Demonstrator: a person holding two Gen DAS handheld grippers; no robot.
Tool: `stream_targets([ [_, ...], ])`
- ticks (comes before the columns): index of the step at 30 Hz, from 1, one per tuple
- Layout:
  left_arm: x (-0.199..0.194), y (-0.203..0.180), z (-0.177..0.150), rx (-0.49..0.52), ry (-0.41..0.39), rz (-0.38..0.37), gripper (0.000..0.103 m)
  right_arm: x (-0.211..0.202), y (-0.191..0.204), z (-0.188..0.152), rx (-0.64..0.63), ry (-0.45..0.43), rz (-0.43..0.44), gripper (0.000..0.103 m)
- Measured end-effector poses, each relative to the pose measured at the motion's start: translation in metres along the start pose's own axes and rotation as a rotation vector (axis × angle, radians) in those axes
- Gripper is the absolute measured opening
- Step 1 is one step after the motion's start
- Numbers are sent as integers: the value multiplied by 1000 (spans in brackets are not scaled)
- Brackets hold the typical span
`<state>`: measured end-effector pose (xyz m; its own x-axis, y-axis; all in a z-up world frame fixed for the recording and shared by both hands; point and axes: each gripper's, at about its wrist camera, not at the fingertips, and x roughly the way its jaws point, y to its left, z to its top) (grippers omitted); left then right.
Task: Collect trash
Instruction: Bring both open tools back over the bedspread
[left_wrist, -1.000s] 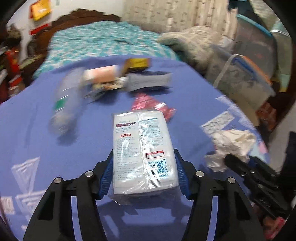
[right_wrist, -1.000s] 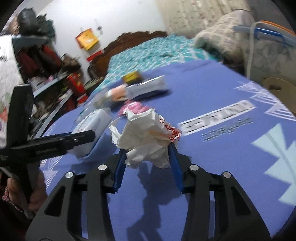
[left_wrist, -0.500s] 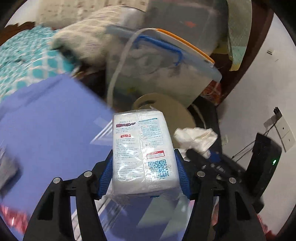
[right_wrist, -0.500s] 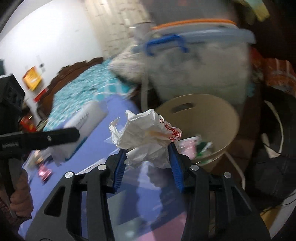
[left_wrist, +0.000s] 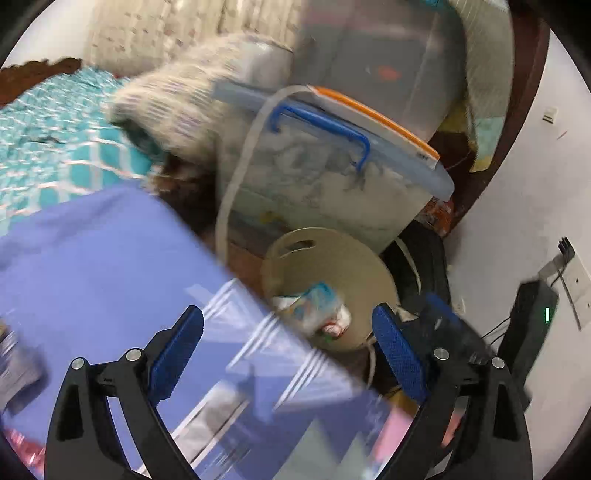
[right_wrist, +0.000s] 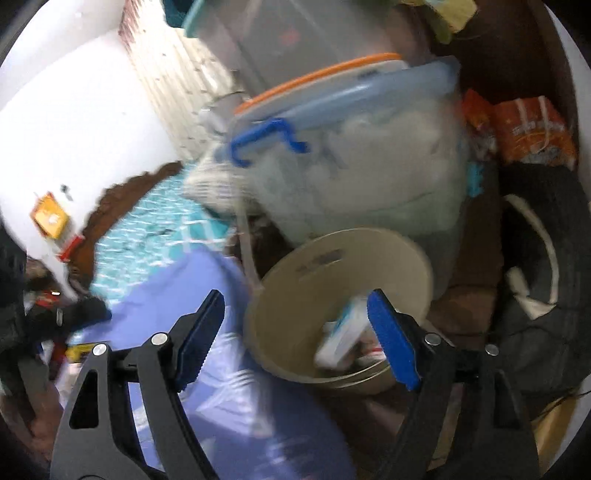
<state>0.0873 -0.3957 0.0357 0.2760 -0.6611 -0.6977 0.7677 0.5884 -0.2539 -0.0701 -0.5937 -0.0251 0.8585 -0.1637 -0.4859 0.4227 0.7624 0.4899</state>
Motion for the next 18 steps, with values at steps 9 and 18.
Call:
stream_targets([
  [9,-144,112,-148,-96,-96,414,88,15,144,-94,-110,194,284,74],
  [18,-252,224,-240,-360,-119,823,88,29,284,-200,-262,300,413,75],
])
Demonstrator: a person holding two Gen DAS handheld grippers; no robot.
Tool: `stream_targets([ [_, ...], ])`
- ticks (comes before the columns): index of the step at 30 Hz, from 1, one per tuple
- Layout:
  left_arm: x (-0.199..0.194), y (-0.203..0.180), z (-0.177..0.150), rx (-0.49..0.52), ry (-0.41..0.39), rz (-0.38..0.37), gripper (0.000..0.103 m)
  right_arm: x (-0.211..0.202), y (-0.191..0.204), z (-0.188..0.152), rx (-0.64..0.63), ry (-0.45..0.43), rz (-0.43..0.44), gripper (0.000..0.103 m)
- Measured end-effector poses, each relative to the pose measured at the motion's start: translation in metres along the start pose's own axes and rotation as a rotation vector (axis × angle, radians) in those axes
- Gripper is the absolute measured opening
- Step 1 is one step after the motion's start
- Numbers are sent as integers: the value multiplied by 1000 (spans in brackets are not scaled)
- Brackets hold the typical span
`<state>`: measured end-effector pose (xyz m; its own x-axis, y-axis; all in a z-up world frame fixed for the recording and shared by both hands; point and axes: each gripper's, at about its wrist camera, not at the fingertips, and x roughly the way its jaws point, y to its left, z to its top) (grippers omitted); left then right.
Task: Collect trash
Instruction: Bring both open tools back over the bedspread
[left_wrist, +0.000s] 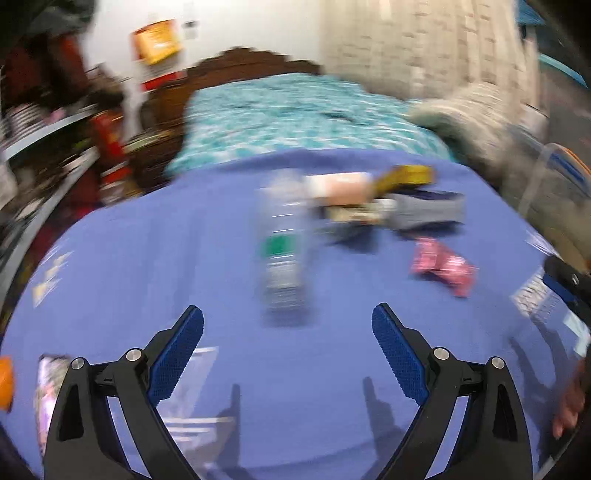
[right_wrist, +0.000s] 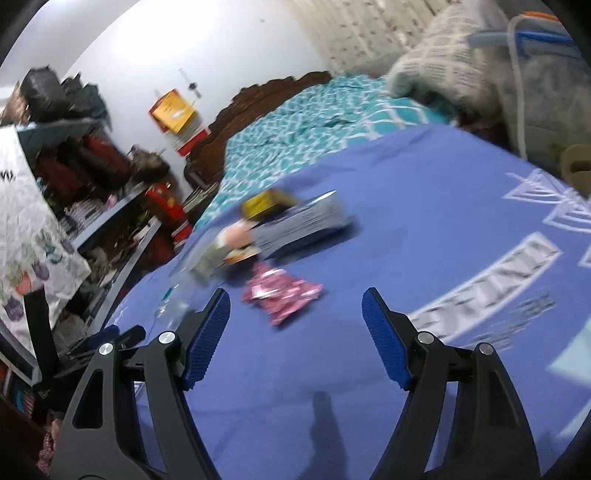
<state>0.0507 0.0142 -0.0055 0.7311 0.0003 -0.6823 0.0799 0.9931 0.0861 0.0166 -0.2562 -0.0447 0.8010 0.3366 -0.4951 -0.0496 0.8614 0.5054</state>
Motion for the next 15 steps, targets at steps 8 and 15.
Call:
stream_targets([
  [8,-5,55,-18,-85,-38,80,89,25,23,-15,-59,18,-18,75],
  [15,7,57,-26,-97,-14,74,89,15,10,-13,-9,5,-29,75],
])
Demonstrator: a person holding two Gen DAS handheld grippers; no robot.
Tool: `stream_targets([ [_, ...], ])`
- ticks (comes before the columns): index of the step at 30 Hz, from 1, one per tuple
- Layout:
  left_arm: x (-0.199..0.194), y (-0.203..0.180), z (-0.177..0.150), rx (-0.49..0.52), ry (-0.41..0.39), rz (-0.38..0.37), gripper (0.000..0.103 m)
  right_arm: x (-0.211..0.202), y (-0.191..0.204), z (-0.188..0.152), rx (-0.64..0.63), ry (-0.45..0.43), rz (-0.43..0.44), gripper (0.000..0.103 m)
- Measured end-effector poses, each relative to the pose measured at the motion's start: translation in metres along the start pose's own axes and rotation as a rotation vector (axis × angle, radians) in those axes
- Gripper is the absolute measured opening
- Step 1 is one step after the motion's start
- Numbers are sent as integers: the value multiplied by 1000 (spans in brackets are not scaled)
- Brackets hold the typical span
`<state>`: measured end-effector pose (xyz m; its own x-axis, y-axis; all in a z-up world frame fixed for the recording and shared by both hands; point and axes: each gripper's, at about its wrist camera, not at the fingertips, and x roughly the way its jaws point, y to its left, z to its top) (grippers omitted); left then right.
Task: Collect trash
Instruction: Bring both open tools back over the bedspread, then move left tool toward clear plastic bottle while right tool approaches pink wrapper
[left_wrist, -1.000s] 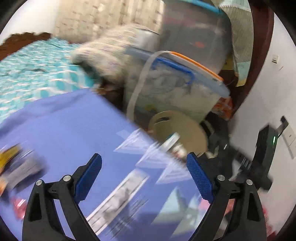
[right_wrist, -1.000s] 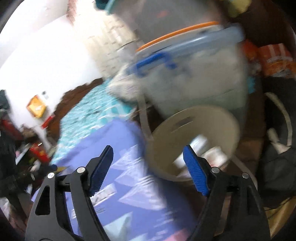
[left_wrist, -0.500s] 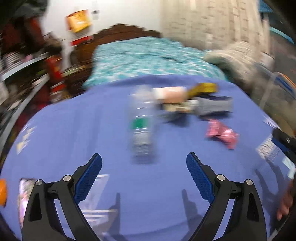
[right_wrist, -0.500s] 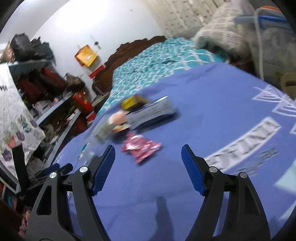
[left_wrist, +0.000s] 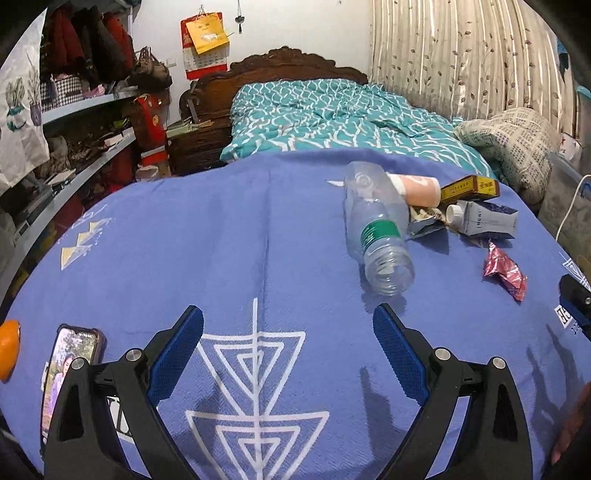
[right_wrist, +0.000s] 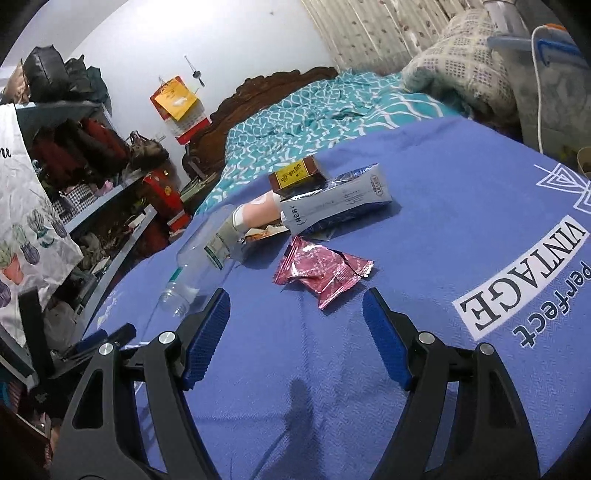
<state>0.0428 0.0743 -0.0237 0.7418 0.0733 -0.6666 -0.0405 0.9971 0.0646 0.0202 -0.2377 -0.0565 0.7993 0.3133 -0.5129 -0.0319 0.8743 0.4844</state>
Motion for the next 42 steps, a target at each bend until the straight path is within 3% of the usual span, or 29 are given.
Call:
stream_targets([
  [10,5,5,-1,-32,5,-3,89,2,3,-4,1,15,-3,75],
  [38,10,-8,-1,22,27,23,89,-4,7,-6,0,-6,38,75],
  [42,13,-10,5,24,42,-8,89,-5,9,-6,-4,-7,50,75],
])
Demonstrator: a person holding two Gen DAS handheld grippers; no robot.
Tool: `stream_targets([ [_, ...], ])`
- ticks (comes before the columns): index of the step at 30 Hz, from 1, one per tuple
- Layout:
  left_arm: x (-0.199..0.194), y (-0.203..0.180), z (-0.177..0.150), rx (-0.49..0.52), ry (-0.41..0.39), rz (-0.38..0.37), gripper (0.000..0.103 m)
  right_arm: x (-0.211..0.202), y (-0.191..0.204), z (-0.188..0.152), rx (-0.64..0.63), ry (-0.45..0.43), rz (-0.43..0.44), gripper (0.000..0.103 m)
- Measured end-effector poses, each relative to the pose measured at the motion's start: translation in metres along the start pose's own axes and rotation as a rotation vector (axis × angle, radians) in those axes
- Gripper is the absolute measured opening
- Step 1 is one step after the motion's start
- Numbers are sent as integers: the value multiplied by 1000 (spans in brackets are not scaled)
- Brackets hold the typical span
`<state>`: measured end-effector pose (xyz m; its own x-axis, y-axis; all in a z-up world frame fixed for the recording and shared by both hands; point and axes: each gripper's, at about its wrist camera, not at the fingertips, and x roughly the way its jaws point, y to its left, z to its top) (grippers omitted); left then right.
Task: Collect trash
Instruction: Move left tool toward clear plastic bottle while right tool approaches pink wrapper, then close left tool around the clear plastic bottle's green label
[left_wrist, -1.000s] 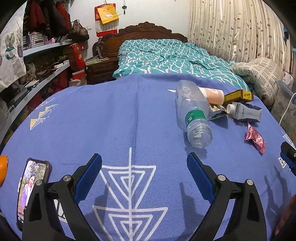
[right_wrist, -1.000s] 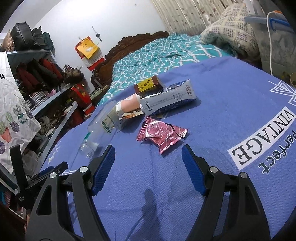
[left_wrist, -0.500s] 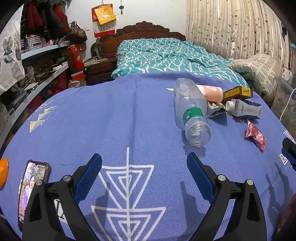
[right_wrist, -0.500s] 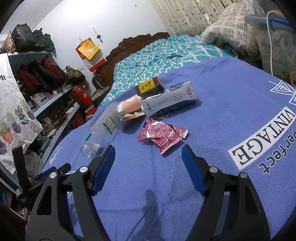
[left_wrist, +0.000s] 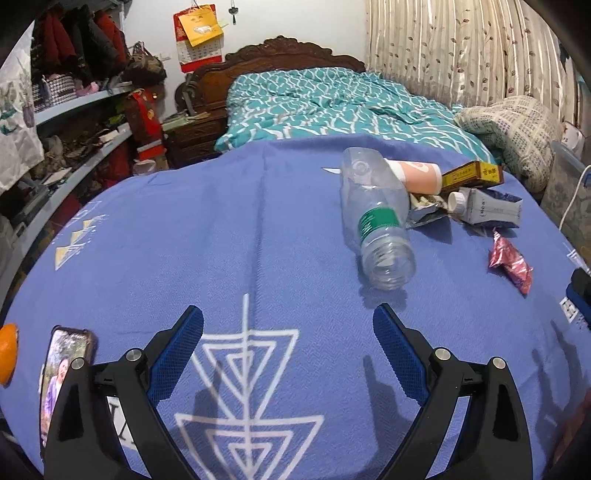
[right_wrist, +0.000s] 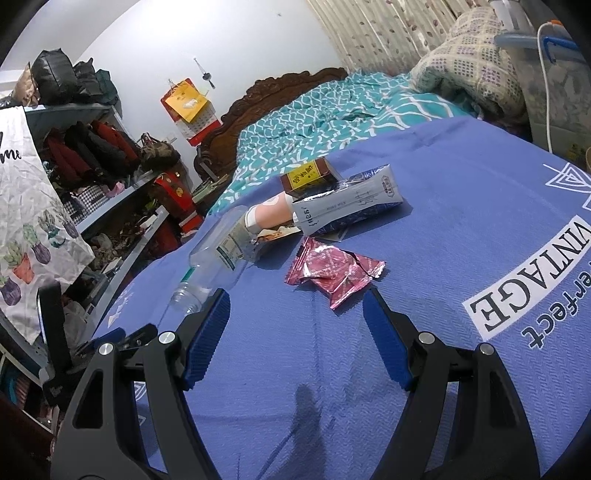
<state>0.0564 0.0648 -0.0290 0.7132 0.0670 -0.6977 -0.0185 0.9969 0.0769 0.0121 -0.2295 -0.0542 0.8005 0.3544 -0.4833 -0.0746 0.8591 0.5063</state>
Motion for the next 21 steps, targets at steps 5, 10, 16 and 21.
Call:
stream_targets([
  [5,6,-3,25,-23,17,-63,94,-2,0,0,-2,-8,21,75],
  [10,26,-22,54,-13,47,-119,94,-3,-1,0,-1,-12,35,75],
  [16,69,-65,80,51,111,-140,86,-4,-1,0,3,-11,31,75],
  [21,84,-66,72,47,171,-179,41,-2,-1,1,1,4,29,75],
])
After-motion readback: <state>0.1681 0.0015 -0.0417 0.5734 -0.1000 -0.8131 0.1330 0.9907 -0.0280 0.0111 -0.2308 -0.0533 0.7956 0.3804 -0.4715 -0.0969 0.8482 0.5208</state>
